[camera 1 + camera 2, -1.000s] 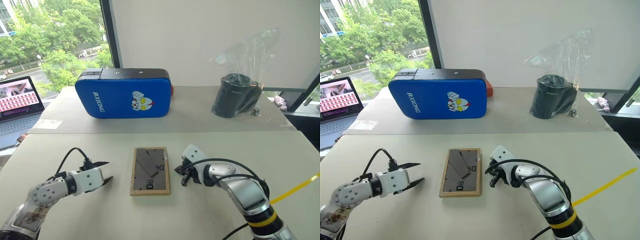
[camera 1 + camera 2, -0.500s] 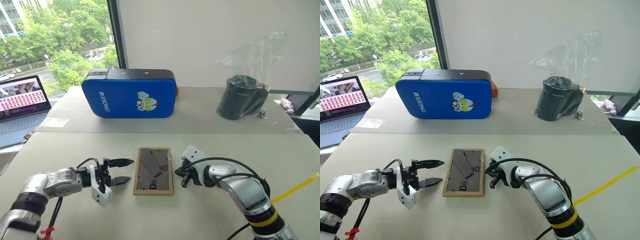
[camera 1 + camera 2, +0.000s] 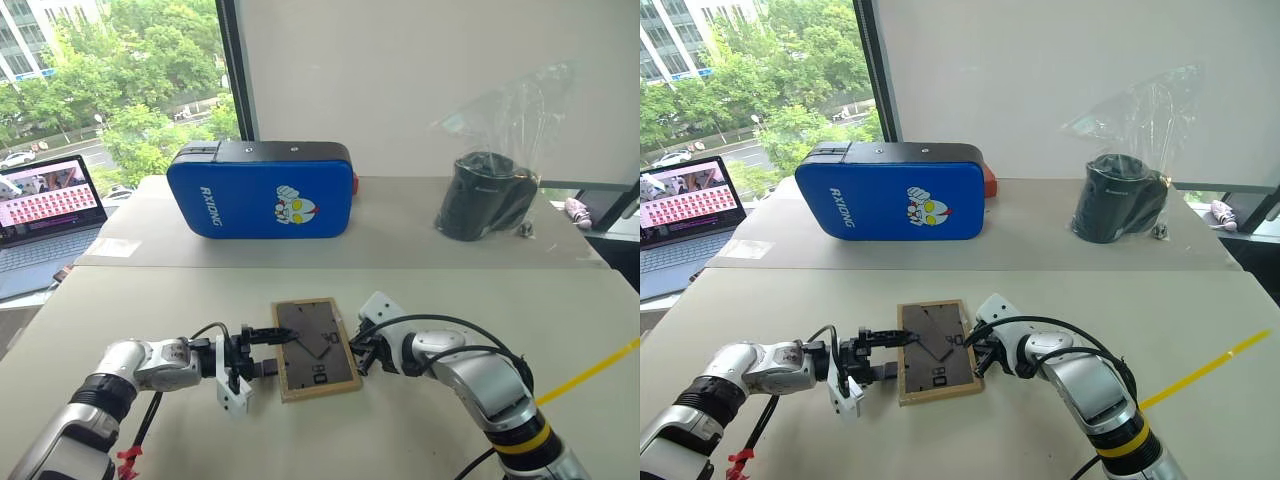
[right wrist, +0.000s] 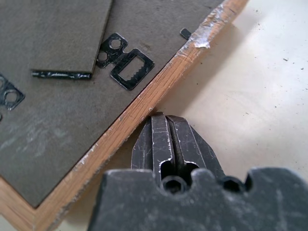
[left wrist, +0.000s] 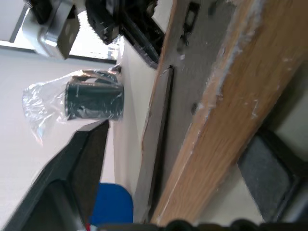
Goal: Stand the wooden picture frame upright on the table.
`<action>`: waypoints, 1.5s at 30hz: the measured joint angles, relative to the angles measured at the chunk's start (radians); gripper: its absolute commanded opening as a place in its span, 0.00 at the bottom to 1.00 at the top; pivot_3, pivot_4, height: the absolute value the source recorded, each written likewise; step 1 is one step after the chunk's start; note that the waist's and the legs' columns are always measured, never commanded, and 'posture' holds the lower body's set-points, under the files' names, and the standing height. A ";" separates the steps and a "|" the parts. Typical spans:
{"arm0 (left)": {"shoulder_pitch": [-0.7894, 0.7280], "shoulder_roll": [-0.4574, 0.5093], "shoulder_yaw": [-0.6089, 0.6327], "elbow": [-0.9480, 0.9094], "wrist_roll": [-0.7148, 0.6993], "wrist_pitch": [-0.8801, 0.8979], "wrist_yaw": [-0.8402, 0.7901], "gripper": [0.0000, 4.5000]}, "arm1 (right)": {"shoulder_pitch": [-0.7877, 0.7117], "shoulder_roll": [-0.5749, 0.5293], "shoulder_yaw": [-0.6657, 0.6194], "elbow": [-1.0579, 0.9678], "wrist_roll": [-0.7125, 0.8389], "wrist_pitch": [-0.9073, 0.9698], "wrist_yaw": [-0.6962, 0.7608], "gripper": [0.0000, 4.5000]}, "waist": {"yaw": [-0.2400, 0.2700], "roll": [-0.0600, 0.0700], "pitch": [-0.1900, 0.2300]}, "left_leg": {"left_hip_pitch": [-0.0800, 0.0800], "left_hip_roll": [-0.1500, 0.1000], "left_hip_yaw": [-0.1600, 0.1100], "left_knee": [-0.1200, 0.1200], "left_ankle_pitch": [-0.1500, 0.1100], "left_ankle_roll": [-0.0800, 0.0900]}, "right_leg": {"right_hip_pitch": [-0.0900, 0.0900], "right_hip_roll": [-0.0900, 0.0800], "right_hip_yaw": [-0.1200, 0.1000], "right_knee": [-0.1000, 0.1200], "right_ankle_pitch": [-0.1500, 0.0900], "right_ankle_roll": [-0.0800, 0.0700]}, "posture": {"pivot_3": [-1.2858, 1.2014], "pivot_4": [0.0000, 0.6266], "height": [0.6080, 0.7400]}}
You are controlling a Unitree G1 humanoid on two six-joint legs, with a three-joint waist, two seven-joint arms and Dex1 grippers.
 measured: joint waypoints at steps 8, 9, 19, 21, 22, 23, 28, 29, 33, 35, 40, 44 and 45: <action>-0.017 0.018 -0.039 -0.004 0.012 -0.007 0.051 0.26 | -0.013 0.009 -0.018 0.025 0.024 0.001 -0.020 0.00 | -0.007 -0.001 0.000 | 0.000 0.000 0.000 0.000 0.000 0.000 | 0.000 0.000 0.000 0.000 0.000 0.000 | 0.52 0.24 1.00; -0.018 0.019 -0.042 -0.005 0.015 -0.005 0.057 0.26 | -0.021 0.013 -0.030 0.041 0.030 0.001 -0.021 0.00 | -0.008 -0.001 0.000 | 0.000 0.000 0.000 0.000 0.000 0.000 | 0.000 0.000 0.000 0.000 0.000 0.000 | 0.52 0.24 1.00; -0.014 0.041 -0.067 -0.018 0.021 0.013 0.104 0.26 | -0.271 -0.019 -0.150 0.229 0.141 -0.055 0.130 0.44 | -0.017 0.000 0.001 | -0.001 0.000 0.000 -0.002 0.000 0.000 | -0.002 0.000 0.000 0.000 0.000 0.000 | 0.52 0.24 1.00; -0.014 0.042 -0.070 -0.020 0.023 0.014 0.110 0.26 | -0.325 0.018 -0.122 0.267 0.202 -0.030 0.200 0.59 | -0.018 0.000 0.002 | -0.001 0.000 0.000 -0.002 0.000 0.000 | -0.002 0.000 0.000 0.001 0.000 0.000 | 0.52 0.24 1.00; -0.015 0.042 -0.073 -0.021 0.024 0.016 0.113 0.26 | -0.361 0.048 -0.094 0.297 0.241 -0.011 0.248 0.66 | -0.017 0.000 0.002 | -0.001 0.000 0.000 -0.002 0.000 0.000 | -0.002 0.000 0.000 0.001 0.000 0.000 | 0.52 0.24 1.00; -0.017 0.042 -0.077 -0.024 0.024 0.017 0.115 0.26 | -0.385 0.069 -0.068 0.320 0.259 -0.001 0.280 0.75 | -0.017 0.000 0.002 | -0.001 0.000 0.000 -0.002 0.000 0.000 | -0.002 0.000 0.000 0.001 0.000 0.000 | 0.52 0.24 1.00; -0.019 0.038 -0.086 -0.035 0.023 0.030 0.118 0.26 | -0.465 0.089 0.028 0.494 0.259 -0.027 0.361 0.99 | -0.011 0.000 0.002 | -0.002 0.000 0.000 -0.002 0.000 0.000 | -0.002 0.000 0.000 0.001 0.000 0.000 | 0.52 0.24 1.00; -0.018 0.041 -0.087 -0.037 0.023 0.031 0.118 0.26 | -0.481 0.087 0.056 0.554 0.238 -0.055 0.386 0.99 | -0.012 0.000 0.002 | -0.002 0.000 0.000 -0.002 0.000 0.000 | -0.003 0.000 0.000 0.001 0.000 0.000 | 0.52 0.24 1.00; -0.013 0.048 -0.087 -0.037 0.020 0.033 0.118 0.26 | -0.528 0.106 0.115 0.692 0.192 -0.158 0.475 0.99 | -0.016 0.001 0.001 | -0.001 0.000 0.000 -0.002 0.000 0.000 | -0.003 0.000 0.000 0.002 -0.001 -0.001 | 0.52 0.24 1.00; -0.012 0.048 -0.088 -0.037 0.018 0.034 0.118 0.26 | -0.533 0.115 0.115 0.721 0.184 -0.177 0.502 0.99 | -0.016 0.001 0.001 | -0.001 0.000 0.000 -0.002 0.000 0.000 | -0.002 0.000 0.000 0.003 -0.001 -0.001 | 0.52 0.24 1.00; -0.012 0.046 -0.090 -0.046 0.013 0.040 0.116 0.26 | -0.476 0.106 0.086 0.630 0.285 -0.094 0.607 0.99 | -0.014 0.001 0.001 | -0.002 0.000 -0.001 -0.002 0.000 0.000 | -0.003 0.000 0.000 0.003 -0.001 -0.001 | 0.52 0.24 1.00; -0.006 0.043 -0.099 -0.060 -0.009 0.029 0.116 0.26 | -0.420 0.084 0.009 0.556 0.365 -0.011 0.613 0.99 | -0.013 0.001 0.002 | -0.007 -0.001 -0.001 -0.001 0.000 0.000 | -0.008 -0.001 0.000 0.002 0.001 -0.004 | 0.52 0.24 1.00; -0.006 0.043 -0.101 -0.062 -0.011 0.029 0.116 0.26 | -0.413 0.086 -0.004 0.554 0.372 -0.002 0.610 0.99 | -0.013 0.001 0.002 | -0.008 -0.001 -0.001 -0.001 0.000 0.000 | -0.009 -0.001 0.000 0.003 0.002 -0.006 | 0.52 0.24 1.00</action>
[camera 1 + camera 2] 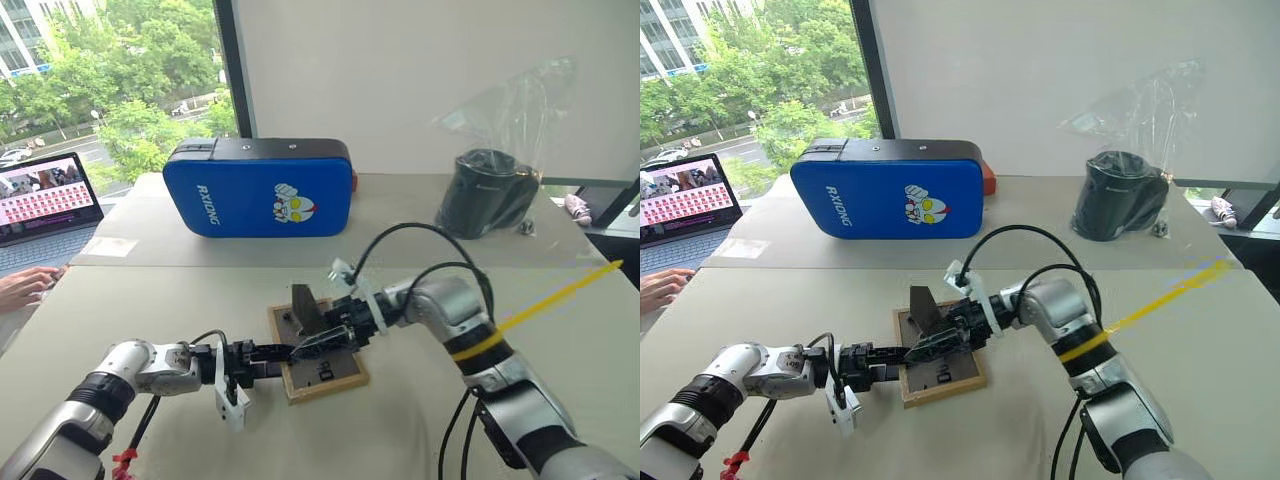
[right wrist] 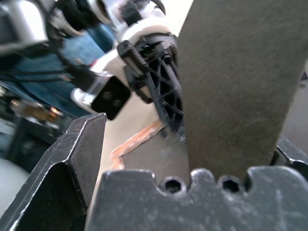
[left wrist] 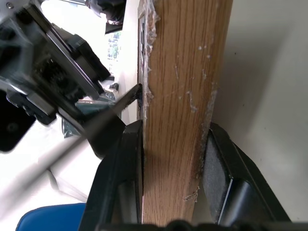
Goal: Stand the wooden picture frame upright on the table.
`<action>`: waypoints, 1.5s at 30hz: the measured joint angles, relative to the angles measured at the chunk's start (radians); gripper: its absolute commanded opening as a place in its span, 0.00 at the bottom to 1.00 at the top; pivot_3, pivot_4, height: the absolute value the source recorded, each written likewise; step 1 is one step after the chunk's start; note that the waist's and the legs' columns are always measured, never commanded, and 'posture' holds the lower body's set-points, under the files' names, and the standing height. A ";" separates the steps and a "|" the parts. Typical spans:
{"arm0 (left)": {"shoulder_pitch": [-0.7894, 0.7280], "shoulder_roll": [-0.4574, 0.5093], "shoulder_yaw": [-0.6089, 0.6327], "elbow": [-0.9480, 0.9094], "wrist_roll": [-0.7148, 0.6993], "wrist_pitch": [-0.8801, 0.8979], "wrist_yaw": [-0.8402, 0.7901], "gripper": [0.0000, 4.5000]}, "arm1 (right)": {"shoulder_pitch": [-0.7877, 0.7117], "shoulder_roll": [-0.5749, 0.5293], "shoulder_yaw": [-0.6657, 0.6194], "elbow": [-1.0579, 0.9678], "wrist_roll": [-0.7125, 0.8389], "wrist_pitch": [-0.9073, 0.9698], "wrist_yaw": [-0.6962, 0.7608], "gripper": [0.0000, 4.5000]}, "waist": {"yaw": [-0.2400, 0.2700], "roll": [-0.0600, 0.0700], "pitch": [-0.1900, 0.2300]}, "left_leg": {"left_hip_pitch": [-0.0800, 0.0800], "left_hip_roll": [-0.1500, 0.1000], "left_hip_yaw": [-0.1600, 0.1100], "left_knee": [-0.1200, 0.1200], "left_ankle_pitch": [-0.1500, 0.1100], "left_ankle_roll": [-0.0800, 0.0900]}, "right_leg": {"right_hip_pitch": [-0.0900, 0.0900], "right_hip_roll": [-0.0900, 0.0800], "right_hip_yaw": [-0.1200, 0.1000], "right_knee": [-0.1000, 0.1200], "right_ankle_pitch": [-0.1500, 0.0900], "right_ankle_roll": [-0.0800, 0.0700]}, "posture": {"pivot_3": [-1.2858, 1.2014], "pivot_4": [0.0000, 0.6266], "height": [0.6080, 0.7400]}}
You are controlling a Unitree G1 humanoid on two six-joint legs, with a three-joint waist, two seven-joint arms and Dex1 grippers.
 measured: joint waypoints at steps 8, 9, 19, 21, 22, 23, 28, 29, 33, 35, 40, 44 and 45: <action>-0.003 -0.006 -0.005 -0.004 -0.011 0.003 -0.011 0.26 | 0.035 -0.078 -0.056 -0.067 0.010 -0.029 -0.068 0.99 | 0.001 0.000 0.000 | -0.003 0.000 0.000 0.000 0.000 0.000 | -0.003 0.000 0.000 0.000 -0.001 0.001 | 0.52 0.24 1.00; -0.002 -0.005 -0.004 -0.003 -0.011 0.003 -0.013 0.26 | 0.049 -0.103 -0.057 -0.070 -0.005 -0.044 -0.082 0.99 | 0.001 0.000 0.000 | -0.003 0.000 0.000 0.000 0.000 0.000 | -0.003 0.000 0.000 0.000 -0.001 0.002 | 0.52 0.24 1.00; -0.007 0.000 -0.005 0.005 -0.023 -0.004 -0.020 0.26 | 0.259 -0.364 -0.243 -0.056 -0.167 -0.371 -0.197 0.99 | 0.003 0.000 0.001 | -0.003 0.000 0.000 0.000 0.000 0.000 | -0.004 0.000 0.000 0.000 -0.004 0.006 | 0.52 0.24 1.00; -0.012 -0.002 -0.007 0.010 -0.029 -0.006 -0.020 0.26 | 0.433 -0.461 -0.213 -0.130 -0.338 -0.730 -0.224 0.99 | 0.005 0.000 0.001 | -0.003 0.000 0.000 0.000 0.000 0.000 | -0.003 0.000 0.000 0.000 -0.005 0.008 | 0.52 0.24 1.00; -0.009 0.001 -0.006 0.015 -0.034 -0.012 -0.020 0.26 | 0.503 -0.494 -0.184 -0.150 -0.421 -0.896 -0.236 0.99 | 0.003 -0.001 0.001 | -0.003 0.000 0.001 0.000 0.000 0.000 | -0.003 -0.001 0.000 0.000 -0.005 0.008 | 0.52 0.24 1.00; -0.009 0.004 -0.006 0.028 -0.040 -0.019 -0.020 0.26 | 0.550 -0.500 -0.170 -0.164 -0.484 -1.049 -0.262 0.99 | -0.005 -0.001 0.001 | -0.001 0.000 0.003 0.000 0.000 0.000 | -0.004 -0.001 0.002 0.000 -0.005 0.008 | 0.52 0.24 1.00; -0.018 -0.009 -0.006 0.074 -0.096 -0.042 -0.040 0.26 | 0.600 -0.436 -0.066 -0.267 -0.740 -1.474 -0.389 0.99 | -0.015 -0.007 0.005 | 0.008 0.000 0.006 0.000 0.001 -0.001 | 0.004 0.000 0.005 0.001 -0.005 0.008 | 0.52 0.24 1.00; -0.019 -0.010 -0.006 0.077 -0.102 -0.046 -0.042 0.26 | 0.598 -0.410 -0.042 -0.279 -0.774 -1.514 -0.413 0.99 | -0.014 -0.008 0.005 | 0.008 0.000 0.006 0.000 0.001 -0.002 | 0.004 0.000 0.005 0.001 -0.005 0.009 | 0.52 0.24 1.00; -0.022 -0.015 -0.005 0.082 -0.131 -0.068 -0.069 0.26 | 0.551 -0.316 0.031 -0.285 -0.916 -1.643 -0.511 0.99 | -0.003 -0.010 0.006 | 0.005 0.000 0.006 0.002 0.001 -0.003 | 0.004 -0.001 0.005 -0.003 -0.004 0.009 | 0.52 0.24 1.00; -0.022 -0.016 -0.004 0.086 -0.161 -0.072 -0.086 0.26 | 0.515 -0.283 0.037 -0.267 -0.959 -1.668 -0.541 0.99 | 0.000 -0.011 0.007 | 0.004 0.000 0.006 0.001 0.001 -0.003 | 0.004 0.000 0.005 -0.003 -0.004 0.009 | 0.52 0.24 1.00; -0.022 -0.017 0.004 0.086 -0.177 -0.076 -0.113 0.26 | 0.512 -0.262 0.043 -0.245 -0.973 -1.681 -0.551 0.83 | 0.002 -0.012 0.008 | 0.004 0.000 0.006 0.001 0.001 -0.002 | 0.004 -0.001 0.005 -0.004 -0.003 0.008 | 0.52 0.24 1.00; -0.016 -0.017 0.009 0.090 -0.206 -0.075 -0.128 0.26 | 0.519 -0.264 0.043 -0.230 -0.973 -1.692 -0.561 0.53 | -0.001 -0.012 0.008 | 0.004 0.000 0.006 0.001 0.001 -0.002 | 0.004 -0.001 0.005 -0.003 -0.003 0.008 | 0.52 0.24 1.00; -0.010 -0.019 0.015 0.093 -0.218 -0.075 -0.128 0.26 | 0.519 -0.264 0.041 -0.230 -0.972 -1.698 -0.574 0.48 | -0.002 -0.012 0.009 | 0.004 0.000 0.006 0.001 0.001 -0.002 | 0.004 -0.001 0.005 -0.003 -0.003 0.008 | 0.52 0.24 1.00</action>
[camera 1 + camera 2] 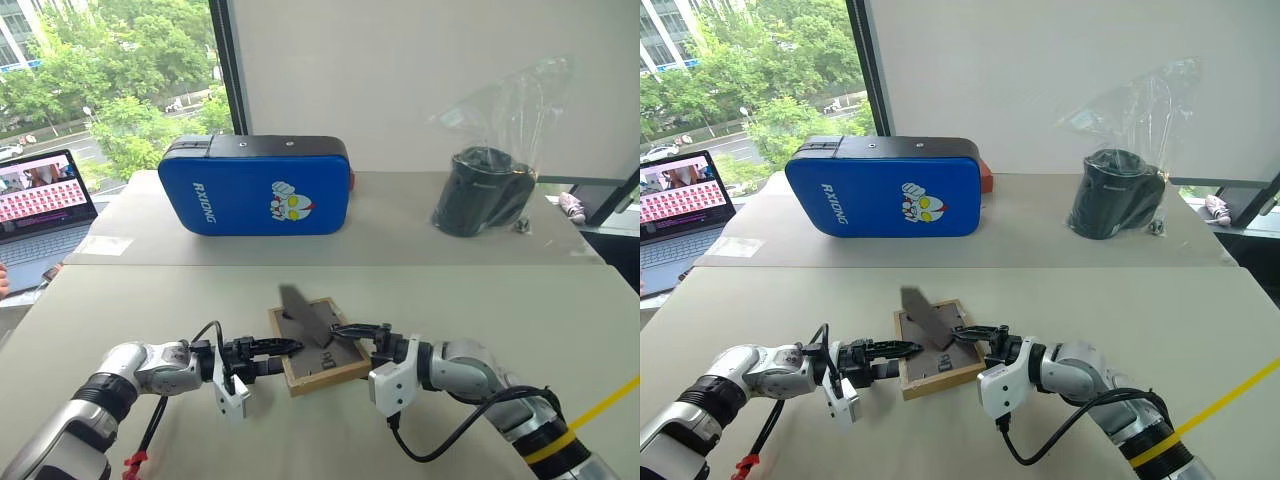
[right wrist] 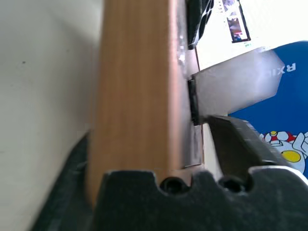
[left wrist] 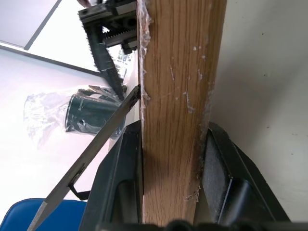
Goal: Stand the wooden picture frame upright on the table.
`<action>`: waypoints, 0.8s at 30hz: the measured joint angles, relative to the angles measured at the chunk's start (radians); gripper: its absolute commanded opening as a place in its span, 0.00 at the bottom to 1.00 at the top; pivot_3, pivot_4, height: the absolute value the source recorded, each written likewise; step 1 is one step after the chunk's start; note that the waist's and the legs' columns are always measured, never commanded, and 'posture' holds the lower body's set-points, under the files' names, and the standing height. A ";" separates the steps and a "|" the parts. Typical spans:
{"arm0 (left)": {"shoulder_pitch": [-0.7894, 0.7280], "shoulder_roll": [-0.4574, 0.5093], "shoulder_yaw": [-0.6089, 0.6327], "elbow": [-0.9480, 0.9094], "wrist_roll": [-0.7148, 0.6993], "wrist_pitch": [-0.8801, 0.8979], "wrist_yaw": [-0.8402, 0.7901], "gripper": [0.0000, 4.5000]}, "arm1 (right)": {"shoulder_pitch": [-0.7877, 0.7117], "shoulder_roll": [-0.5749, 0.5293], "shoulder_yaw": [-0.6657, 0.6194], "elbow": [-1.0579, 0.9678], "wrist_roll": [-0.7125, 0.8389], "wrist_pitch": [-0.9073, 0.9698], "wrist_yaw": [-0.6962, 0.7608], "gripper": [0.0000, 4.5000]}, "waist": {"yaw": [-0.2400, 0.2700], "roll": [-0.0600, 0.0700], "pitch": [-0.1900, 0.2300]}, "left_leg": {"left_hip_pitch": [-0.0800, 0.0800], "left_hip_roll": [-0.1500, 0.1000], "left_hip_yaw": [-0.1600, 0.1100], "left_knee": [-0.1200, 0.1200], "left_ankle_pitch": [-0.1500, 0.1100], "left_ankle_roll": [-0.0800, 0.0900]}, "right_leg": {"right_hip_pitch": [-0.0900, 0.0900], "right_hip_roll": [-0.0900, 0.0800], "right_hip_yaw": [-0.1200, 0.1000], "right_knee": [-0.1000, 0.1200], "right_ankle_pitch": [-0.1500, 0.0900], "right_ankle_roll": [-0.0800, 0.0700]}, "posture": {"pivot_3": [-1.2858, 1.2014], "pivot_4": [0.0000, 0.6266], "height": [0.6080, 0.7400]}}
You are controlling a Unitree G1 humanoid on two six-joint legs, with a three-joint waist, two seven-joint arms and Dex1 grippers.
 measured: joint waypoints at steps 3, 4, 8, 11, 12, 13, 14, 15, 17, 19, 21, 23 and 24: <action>0.007 -0.005 0.006 0.011 -0.034 -0.005 -0.004 0.26 | -0.007 -0.001 -0.011 -0.001 -0.004 -0.009 -0.020 0.32 | 0.003 0.000 0.000 | 0.000 0.000 0.000 0.000 0.000 0.000 | 0.000 0.000 0.000 0.000 0.000 0.000 | 0.52 0.24 1.00; 0.008 -0.006 0.006 0.014 -0.044 -0.006 -0.011 0.26 | -0.010 0.000 -0.011 -0.001 -0.005 -0.011 -0.024 0.32 | 0.003 0.000 0.000 | 0.000 0.000 0.000 0.000 0.000 0.000 | 0.000 0.000 0.000 0.000 0.000 0.000 | 0.52 0.24 1.00; 0.008 -0.007 0.014 0.016 -0.085 -0.006 -0.049 0.54 | -0.031 0.015 -0.015 -0.001 0.005 0.001 -0.030 0.30 | 0.003 0.000 0.001 | 0.000 0.000 0.000 0.000 0.000 0.000 | 0.000 0.000 0.000 0.000 0.000 0.000 | 0.52 0.24 1.00; 0.006 -0.011 0.019 0.016 -0.136 0.020 -0.101 0.80 | -0.041 0.030 -0.019 -0.008 0.054 0.059 -0.004 0.28 | 0.003 0.000 0.001 | 0.000 0.000 0.000 0.000 0.000 0.000 | 0.001 0.000 0.000 0.000 0.000 0.000 | 0.52 0.24 1.00; 0.008 -0.016 0.020 0.016 -0.160 0.033 -0.118 0.80 | -0.042 0.036 -0.023 -0.011 0.072 0.083 0.003 0.28 | 0.003 0.000 0.001 | 0.000 0.000 -0.001 0.000 0.000 0.000 | 0.001 0.000 0.000 0.000 0.000 -0.001 | 0.52 0.24 1.00; 0.015 -0.016 0.022 0.010 -0.187 0.043 -0.137 0.80 | -0.046 0.040 -0.024 -0.014 0.088 0.101 0.011 0.28 | 0.003 0.000 0.001 | 0.000 0.000 -0.001 0.000 0.000 0.000 | 0.001 0.000 0.000 0.000 0.001 -0.002 | 0.52 0.24 1.00; 0.026 -0.016 0.023 -0.001 -0.211 0.053 -0.155 0.80 | -0.050 0.039 -0.024 -0.017 0.096 0.112 0.019 0.28 | 0.003 0.000 0.001 | 0.000 0.000 -0.001 0.000 0.000 0.000 | 0.001 0.000 0.000 0.000 0.002 -0.003 | 0.52 0.24 1.00; 0.035 -0.015 0.026 -0.012 -0.225 0.055 -0.166 0.80 | -0.053 0.037 -0.024 -0.017 0.096 0.113 0.025 0.28 | 0.003 0.000 0.001 | 0.000 0.000 -0.001 0.000 0.000 0.000 | 0.001 0.000 0.000 0.000 0.002 -0.003 | 0.52 0.24 1.00; 0.060 -0.011 0.032 -0.031 -0.254 0.057 -0.192 0.80 | -0.059 0.026 -0.023 -0.018 0.096 0.112 0.033 0.28 | 0.003 0.001 0.001 | 0.000 0.000 -0.001 0.000 0.000 0.000 | 0.001 0.000 0.000 0.000 0.002 -0.003 | 0.52 0.24 1.00; 0.078 -0.010 0.041 -0.040 -0.266 0.058 -0.212 0.80 | -0.060 0.017 -0.023 -0.018 0.094 0.106 0.034 0.28 | 0.003 0.001 0.002 | 0.000 0.000 -0.001 0.000 0.000 0.000 | 0.001 0.000 0.000 0.000 0.002 -0.003 | 0.52 0.24 1.00; 0.086 -0.007 0.048 -0.049 -0.275 0.060 -0.234 0.80 | -0.060 0.012 -0.023 -0.019 0.087 0.099 0.035 0.28 | 0.006 0.001 0.002 | 0.000 0.000 -0.001 0.001 0.000 0.000 | 0.001 0.000 0.000 0.000 0.001 -0.003 | 0.52 0.24 1.00; 0.090 -0.006 0.053 -0.054 -0.283 0.061 -0.253 0.80 | -0.059 0.010 -0.022 -0.020 0.078 0.095 0.034 0.28 | 0.006 0.001 0.002 | 0.000 0.000 -0.001 0.001 0.000 0.000 | 0.001 0.000 0.000 0.000 0.001 -0.003 | 0.52 0.24 1.00; 0.092 -0.006 0.057 -0.057 -0.285 0.063 -0.265 0.80 | -0.059 0.009 -0.021 -0.022 0.070 0.092 0.033 0.28 | 0.006 0.001 0.002 | 0.000 0.000 -0.001 0.001 0.000 0.000 | 0.001 0.000 0.000 0.000 0.001 -0.003 | 0.52 0.24 1.00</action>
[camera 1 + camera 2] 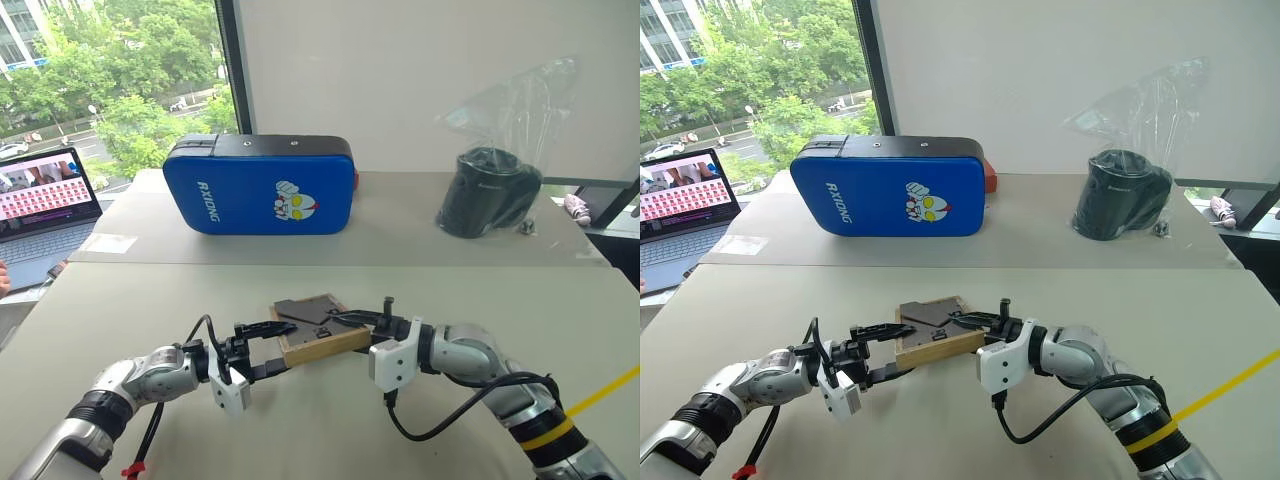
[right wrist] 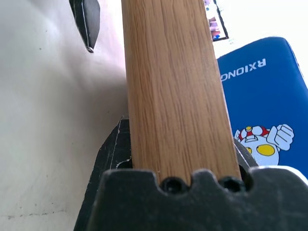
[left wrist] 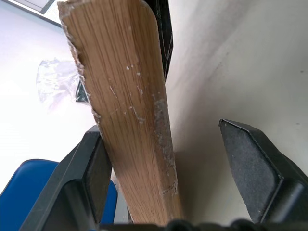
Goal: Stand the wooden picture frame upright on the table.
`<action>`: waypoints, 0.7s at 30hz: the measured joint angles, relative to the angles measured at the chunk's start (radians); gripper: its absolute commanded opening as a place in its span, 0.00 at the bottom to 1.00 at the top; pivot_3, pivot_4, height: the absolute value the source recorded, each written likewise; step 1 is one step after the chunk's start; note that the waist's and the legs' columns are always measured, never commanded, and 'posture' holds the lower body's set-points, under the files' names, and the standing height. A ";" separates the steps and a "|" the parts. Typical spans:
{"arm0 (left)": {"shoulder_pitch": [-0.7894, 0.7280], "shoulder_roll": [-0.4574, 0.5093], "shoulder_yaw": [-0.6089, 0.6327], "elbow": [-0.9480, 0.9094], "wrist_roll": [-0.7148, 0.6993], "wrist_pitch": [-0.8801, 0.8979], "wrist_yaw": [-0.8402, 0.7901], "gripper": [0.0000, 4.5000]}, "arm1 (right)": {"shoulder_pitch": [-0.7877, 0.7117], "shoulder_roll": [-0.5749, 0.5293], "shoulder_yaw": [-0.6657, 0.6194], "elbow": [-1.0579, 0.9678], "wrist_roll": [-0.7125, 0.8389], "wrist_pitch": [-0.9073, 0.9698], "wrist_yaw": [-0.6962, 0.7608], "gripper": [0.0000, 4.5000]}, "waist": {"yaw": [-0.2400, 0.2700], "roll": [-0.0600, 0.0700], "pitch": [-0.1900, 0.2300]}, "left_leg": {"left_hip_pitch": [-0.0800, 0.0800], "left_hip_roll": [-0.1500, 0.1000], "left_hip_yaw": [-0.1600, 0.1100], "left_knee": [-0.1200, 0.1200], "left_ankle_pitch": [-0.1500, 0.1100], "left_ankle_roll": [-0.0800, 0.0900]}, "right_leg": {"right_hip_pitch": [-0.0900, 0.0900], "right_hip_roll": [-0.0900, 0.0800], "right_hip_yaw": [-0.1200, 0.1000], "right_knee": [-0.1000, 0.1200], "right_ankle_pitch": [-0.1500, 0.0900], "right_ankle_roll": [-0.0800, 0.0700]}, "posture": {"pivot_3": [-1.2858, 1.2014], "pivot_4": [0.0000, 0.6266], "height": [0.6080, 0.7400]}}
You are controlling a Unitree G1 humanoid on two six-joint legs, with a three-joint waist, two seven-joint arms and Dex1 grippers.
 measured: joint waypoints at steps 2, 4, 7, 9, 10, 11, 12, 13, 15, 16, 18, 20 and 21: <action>0.006 0.000 0.005 -0.004 -0.003 0.004 -0.015 0.80 | 0.003 -0.001 0.001 -0.008 -0.019 -0.002 -0.002 0.28 | 0.000 0.000 0.000 | 0.000 0.000 0.000 0.000 0.000 0.000 | 0.000 0.000 0.000 0.000 0.000 0.000 | 0.52 0.24 1.00; 0.011 -0.004 0.011 -0.005 -0.006 0.012 -0.026 0.80 | 0.016 0.004 0.001 -0.024 -0.032 0.001 -0.007 0.28 | 0.001 0.000 0.000 | 0.001 0.000 0.000 0.000 0.000 0.000 | 0.001 0.000 0.000 0.000 0.000 0.000 | 0.52 0.24 1.00; 0.011 -0.014 0.021 -0.005 -0.007 0.021 -0.041 0.80 | 0.026 0.017 0.001 -0.040 -0.046 0.017 -0.010 0.28 | 0.000 0.000 0.000 | 0.001 0.000 0.000 0.000 0.000 0.000 | 0.001 0.000 0.000 0.000 0.000 0.000 | 0.52 0.24 1.00; 0.011 -0.024 0.025 -0.005 -0.009 0.026 -0.053 0.80 | 0.034 0.022 0.001 -0.051 -0.054 0.025 -0.011 0.28 | -0.001 0.000 0.000 | 0.002 0.000 0.000 0.000 0.000 0.000 | 0.001 0.000 0.000 0.000 0.000 0.000 | 0.52 0.24 1.00; 0.011 -0.026 0.025 -0.005 -0.011 0.026 -0.058 0.75 | 0.037 0.023 0.001 -0.055 -0.055 0.028 -0.012 0.28 | -0.001 0.000 0.000 | 0.002 0.000 0.000 0.000 0.000 0.000 | 0.001 0.000 0.000 0.000 0.000 0.000 | 0.52 0.24 1.00; 0.011 -0.027 0.026 -0.005 -0.013 0.026 -0.060 0.69 | 0.039 0.023 0.001 -0.056 -0.056 0.031 -0.014 0.28 | -0.001 0.000 0.000 | 0.002 0.000 0.000 0.000 0.000 0.000 | 0.002 0.000 0.000 0.000 0.000 0.000 | 0.52 0.24 1.00; 0.011 -0.029 0.029 -0.005 -0.016 0.026 -0.065 0.65 | 0.042 0.023 0.001 -0.057 -0.061 0.032 -0.018 0.28 | -0.001 0.000 0.000 | 0.002 0.000 0.000 0.000 0.000 0.000 | 0.002 0.000 0.000 0.000 0.000 0.000 | 0.52 0.24 1.00; 0.011 -0.031 0.033 -0.005 -0.019 0.026 -0.066 0.57 | 0.045 0.023 0.001 -0.058 -0.064 0.032 -0.020 0.28 | -0.001 0.000 0.000 | 0.002 0.000 0.000 0.000 0.000 0.000 | 0.002 0.000 0.000 0.000 0.000 0.000 | 0.52 0.24 1.00; 0.010 -0.036 0.044 -0.008 -0.030 0.024 -0.068 0.44 | 0.049 0.022 0.001 -0.063 -0.072 0.032 -0.024 0.28 | -0.001 0.000 0.000 | 0.002 0.000 0.000 0.000 0.000 0.000 | 0.002 0.000 0.000 0.000 0.000 0.000 | 0.52 0.24 1.00; 0.010 -0.037 0.047 -0.009 -0.036 0.024 -0.068 0.35 | 0.050 0.022 0.001 -0.064 -0.073 0.033 -0.025 0.28 | -0.001 0.000 0.000 | 0.002 0.000 0.000 0.000 0.000 0.000 | 0.002 0.000 0.000 0.000 0.000 0.000 | 0.52 0.24 1.00; 0.013 -0.041 0.045 -0.007 -0.039 0.024 -0.075 0.27 | 0.055 0.017 0.003 -0.070 -0.085 0.033 -0.024 0.28 | -0.001 0.000 0.000 | 0.002 0.000 0.000 0.000 0.000 0.000 | 0.002 0.000 0.000 0.000 0.000 0.000 | 0.52 0.24 1.00; 0.013 -0.043 0.046 -0.007 -0.040 0.024 -0.080 0.26 | 0.061 0.015 0.002 -0.077 -0.091 0.035 -0.024 0.28 | -0.001 0.000 0.000 | 0.002 0.000 0.000 0.000 0.000 0.000 | 0.002 0.000 0.000 0.000 0.000 0.000 | 0.52 0.24 1.00; 0.013 -0.044 0.046 -0.007 -0.040 0.024 -0.081 0.26 | 0.064 0.015 0.002 -0.080 -0.092 0.037 -0.024 0.28 | -0.001 0.000 0.000 | 0.002 0.000 0.000 0.000 0.000 0.000 | 0.002 0.000 0.000 0.000 0.000 0.000 | 0.52 0.24 1.00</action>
